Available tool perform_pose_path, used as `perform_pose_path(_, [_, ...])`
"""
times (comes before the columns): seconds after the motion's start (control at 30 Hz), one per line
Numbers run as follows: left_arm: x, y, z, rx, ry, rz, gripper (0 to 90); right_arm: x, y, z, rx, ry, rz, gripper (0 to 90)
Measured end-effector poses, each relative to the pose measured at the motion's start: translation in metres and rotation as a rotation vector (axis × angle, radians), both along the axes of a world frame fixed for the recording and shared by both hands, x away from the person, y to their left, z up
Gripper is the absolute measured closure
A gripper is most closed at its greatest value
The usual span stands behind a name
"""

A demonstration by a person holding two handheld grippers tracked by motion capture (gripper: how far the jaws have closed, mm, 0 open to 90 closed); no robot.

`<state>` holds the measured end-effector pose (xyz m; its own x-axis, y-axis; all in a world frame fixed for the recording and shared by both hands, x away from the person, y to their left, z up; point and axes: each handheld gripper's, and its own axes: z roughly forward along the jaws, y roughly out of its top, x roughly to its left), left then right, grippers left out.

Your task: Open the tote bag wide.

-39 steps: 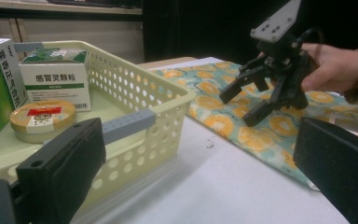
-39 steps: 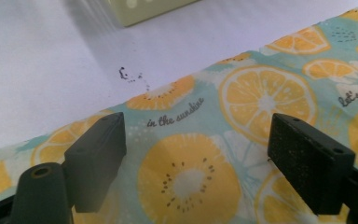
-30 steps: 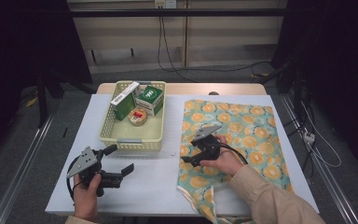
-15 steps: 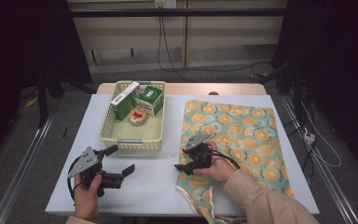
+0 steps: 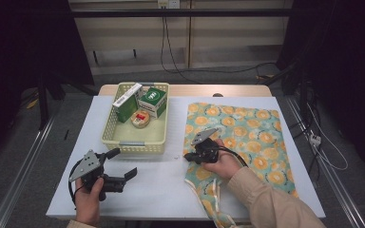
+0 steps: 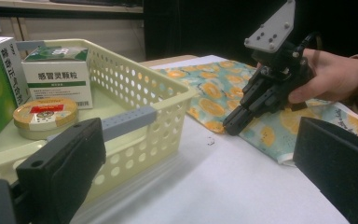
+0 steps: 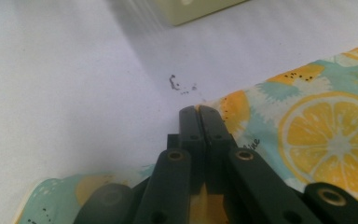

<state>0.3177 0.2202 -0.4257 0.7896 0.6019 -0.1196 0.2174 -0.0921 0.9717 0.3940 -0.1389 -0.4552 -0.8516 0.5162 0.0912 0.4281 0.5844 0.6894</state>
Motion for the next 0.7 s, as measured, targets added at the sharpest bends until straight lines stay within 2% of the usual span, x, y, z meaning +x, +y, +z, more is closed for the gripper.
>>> perform_pose_path(0.07, [0.000, 0.000, 0.001, 0.000, -0.003, 0.001, 2.1, 0.002, 0.000, 0.001, -0.018, -0.029, -0.008, 90.0])
perform_pose_path(0.13, [0.000, 0.000, 0.001, -0.002, -0.004, 0.000, 2.1, 0.008, -0.003, 0.004, 0.038, -0.004, -0.037, 90.0])
perform_pose_path(0.23, [0.001, 0.000, 0.000, -0.002, -0.001, 0.002, 2.1, 0.020, -0.006, 0.013, 0.076, -0.007, -0.077, 90.0])
perform_pose_path(0.4, [0.002, 0.000, -0.001, 0.002, 0.003, 0.002, 2.1, 0.043, -0.002, 0.030, 0.113, -0.050, -0.127, 90.0])
perform_pose_path(0.6, [0.003, 0.001, -0.001, 0.002, 0.002, 0.004, 2.1, 0.072, 0.011, 0.047, 0.133, -0.099, -0.181, 89.9])
perform_pose_path(0.63, [0.003, 0.001, -0.001, 0.001, 0.005, 0.004, 2.1, 0.075, 0.012, 0.049, 0.142, -0.108, -0.189, 87.7])
perform_pose_path(0.67, [0.003, 0.001, -0.002, 0.001, 0.007, 0.005, 2.1, 0.078, 0.013, 0.050, 0.156, -0.106, -0.198, 78.0])
perform_pose_path(0.7, [0.003, 0.002, -0.002, 0.000, 0.009, 0.006, 2.1, 0.080, 0.014, 0.050, 0.175, -0.076, -0.210, 63.5])
